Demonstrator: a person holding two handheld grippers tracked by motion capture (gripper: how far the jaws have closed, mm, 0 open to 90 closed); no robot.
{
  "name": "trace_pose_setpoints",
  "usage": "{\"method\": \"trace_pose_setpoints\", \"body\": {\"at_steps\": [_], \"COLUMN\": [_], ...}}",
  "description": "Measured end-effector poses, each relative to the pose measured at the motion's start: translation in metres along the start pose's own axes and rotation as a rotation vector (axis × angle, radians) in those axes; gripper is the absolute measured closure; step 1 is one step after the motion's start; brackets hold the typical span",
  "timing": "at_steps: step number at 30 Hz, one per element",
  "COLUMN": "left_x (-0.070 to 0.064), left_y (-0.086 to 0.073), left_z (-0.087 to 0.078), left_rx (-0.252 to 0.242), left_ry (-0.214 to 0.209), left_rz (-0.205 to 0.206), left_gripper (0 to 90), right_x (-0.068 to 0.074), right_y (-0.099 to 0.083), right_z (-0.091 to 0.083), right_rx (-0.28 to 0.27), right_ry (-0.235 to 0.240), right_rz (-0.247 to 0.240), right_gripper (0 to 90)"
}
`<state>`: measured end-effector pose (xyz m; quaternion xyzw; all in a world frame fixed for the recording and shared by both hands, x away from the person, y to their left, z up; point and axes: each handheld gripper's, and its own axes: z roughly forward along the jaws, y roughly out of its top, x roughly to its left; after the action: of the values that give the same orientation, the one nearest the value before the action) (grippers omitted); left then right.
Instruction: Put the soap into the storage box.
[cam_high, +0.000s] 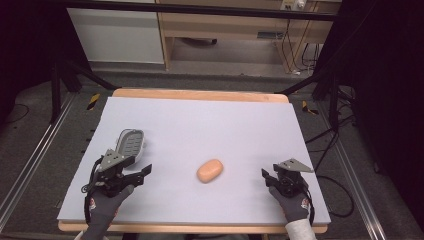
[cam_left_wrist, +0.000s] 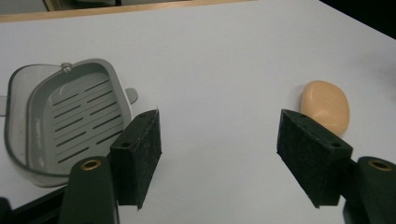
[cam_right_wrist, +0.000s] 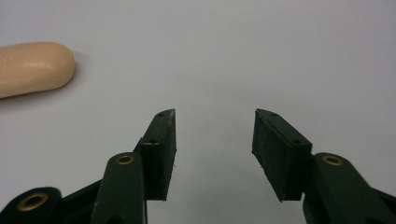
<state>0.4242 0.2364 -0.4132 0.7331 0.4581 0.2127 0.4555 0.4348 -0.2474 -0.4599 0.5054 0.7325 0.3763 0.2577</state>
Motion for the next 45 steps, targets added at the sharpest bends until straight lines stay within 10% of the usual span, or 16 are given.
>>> {"method": "trace_pose_setpoints", "body": {"at_steps": [45], "left_x": [-0.076], "left_y": [0.045], "left_z": [0.075], "left_rx": [0.119], "left_ry": [-0.158], "left_rz": [0.190], "left_gripper": [27.0], "right_x": [-0.005], "right_y": [0.004], "right_z": [0.005], "right_rx": [-0.012], "right_ry": [-0.024], "right_rz": [0.021], "right_gripper": [51.8]}}
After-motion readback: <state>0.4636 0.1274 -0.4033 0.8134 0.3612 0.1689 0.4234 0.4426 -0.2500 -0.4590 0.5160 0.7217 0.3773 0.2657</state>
